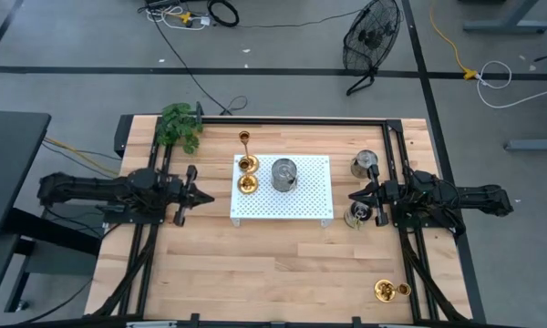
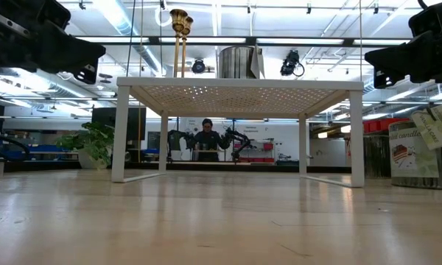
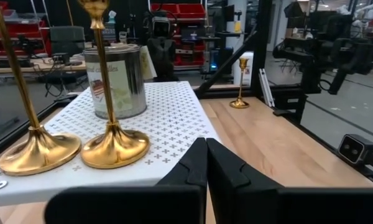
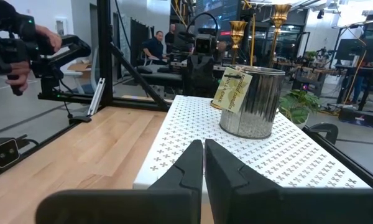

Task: Pick & Place candle stick holders
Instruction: Put the golden candle holder on the shelf

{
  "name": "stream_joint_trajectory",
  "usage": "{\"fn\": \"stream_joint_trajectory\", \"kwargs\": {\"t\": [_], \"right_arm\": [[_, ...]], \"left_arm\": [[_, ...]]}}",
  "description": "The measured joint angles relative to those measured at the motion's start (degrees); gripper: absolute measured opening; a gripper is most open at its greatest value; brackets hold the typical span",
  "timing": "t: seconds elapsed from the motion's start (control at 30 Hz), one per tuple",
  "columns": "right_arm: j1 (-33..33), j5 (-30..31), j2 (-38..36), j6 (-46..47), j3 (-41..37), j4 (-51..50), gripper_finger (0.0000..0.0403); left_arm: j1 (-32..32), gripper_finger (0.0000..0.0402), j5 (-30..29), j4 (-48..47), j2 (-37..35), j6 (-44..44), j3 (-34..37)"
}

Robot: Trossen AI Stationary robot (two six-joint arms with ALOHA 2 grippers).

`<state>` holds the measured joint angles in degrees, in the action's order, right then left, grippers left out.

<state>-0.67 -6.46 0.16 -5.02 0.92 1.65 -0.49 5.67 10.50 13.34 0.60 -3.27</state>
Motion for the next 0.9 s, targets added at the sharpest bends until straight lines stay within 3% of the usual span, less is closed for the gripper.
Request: {"fn": "stream_joint_trajectory", "kwargs": {"t": [0.2,0.37,0.6,0.9], "right_arm": [[0.00,-0.02,-0.02,-0.01,-0.02,0.00,0.0021],[0.00,-0.02,-0.02,0.00,-0.01,0.02,0.0021],[0.00,0.00,0.00,-0.02,0.00,0.00,0.0021],[0.00,-0.02,0.00,0.00,0.00,0.00,0.0021]], "left_arm": [[-3.84,0.0013,-4.13,-1.92,-1.50,-0.03,0.04],[-5.30,0.0006,-4.47,0.54,-2.97,-4.42,2.73],[-5.92,0.0011,-4.65,0.39,-3.01,-2.94,2.73],[-5.92,0.0005,-5.51,-7.91,-8.92,-2.89,2.75]]}}
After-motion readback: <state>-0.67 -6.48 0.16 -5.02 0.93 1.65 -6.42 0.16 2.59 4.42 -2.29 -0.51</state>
